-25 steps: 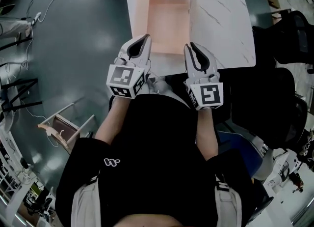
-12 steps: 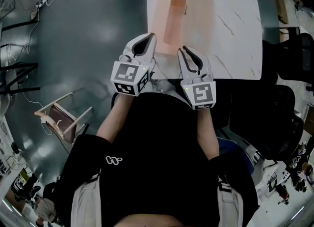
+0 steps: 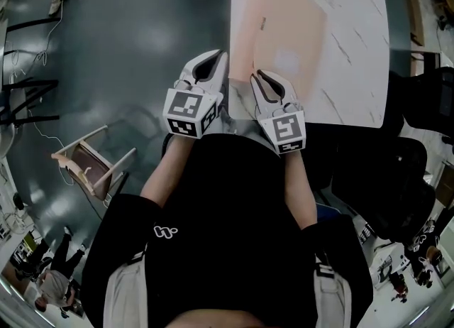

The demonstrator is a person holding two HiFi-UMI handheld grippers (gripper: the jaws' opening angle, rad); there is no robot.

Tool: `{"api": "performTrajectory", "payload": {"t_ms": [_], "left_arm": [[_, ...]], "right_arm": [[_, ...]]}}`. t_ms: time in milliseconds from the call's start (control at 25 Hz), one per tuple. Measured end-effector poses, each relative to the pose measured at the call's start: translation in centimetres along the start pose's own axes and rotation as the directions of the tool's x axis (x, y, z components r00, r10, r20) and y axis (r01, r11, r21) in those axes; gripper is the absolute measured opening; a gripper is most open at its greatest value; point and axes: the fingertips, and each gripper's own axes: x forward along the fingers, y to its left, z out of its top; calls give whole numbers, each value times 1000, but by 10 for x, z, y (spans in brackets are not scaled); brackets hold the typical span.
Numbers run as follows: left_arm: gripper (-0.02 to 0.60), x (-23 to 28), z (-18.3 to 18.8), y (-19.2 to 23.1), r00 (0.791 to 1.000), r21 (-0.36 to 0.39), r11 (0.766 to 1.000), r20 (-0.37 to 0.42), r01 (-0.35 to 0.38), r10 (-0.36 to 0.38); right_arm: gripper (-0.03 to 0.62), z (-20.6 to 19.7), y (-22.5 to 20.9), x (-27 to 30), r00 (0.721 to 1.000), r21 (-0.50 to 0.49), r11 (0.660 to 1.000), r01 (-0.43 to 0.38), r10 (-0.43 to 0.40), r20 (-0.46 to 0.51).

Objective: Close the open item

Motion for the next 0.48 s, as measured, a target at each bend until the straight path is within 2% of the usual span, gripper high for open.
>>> {"api": "performTrajectory", "payload": {"t_ms": [240,480], "left_arm": [[0,0,-4,15,1000,-7,1000,-17,-6,5],[0,4,-19,16,998,10,1000,-66,8,-7]], "right_arm": [[60,-17,10,25,997,7,999,-45,45,-61],[61,-33,18,41,990,14,997,-79,80,-117]]}}
